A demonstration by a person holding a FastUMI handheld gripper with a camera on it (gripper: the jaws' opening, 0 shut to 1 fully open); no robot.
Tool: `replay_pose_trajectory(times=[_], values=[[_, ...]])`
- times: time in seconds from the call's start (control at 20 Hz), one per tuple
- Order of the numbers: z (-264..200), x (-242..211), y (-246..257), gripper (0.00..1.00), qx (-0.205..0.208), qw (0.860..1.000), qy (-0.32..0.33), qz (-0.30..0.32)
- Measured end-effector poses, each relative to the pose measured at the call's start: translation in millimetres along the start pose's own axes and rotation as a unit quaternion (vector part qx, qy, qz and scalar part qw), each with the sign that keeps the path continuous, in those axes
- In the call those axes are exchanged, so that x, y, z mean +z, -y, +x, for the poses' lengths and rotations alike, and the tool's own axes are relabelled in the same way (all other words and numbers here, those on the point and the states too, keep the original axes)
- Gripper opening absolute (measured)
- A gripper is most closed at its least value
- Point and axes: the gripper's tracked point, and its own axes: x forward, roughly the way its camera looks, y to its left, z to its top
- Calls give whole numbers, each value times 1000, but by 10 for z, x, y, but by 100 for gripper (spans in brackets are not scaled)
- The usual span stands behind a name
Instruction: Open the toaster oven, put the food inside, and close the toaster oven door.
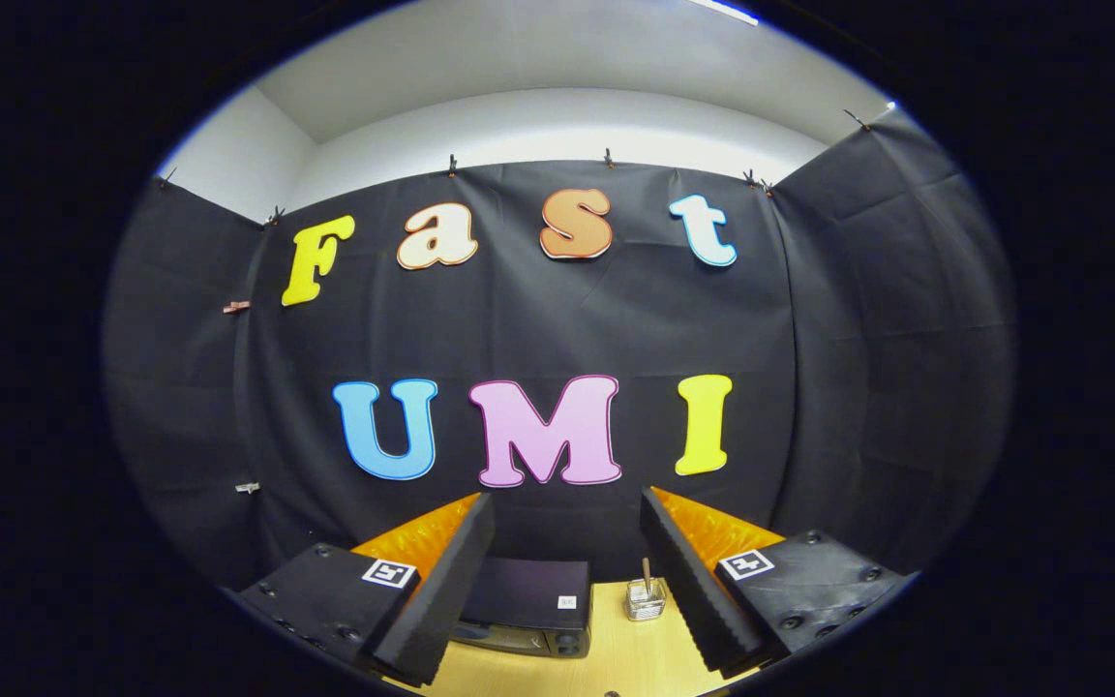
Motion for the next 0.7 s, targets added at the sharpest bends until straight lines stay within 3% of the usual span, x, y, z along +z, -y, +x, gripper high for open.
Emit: replay_pose_trajectory(times=[0.7], values=[[65,19,-33,98,8,1000,3,6]])
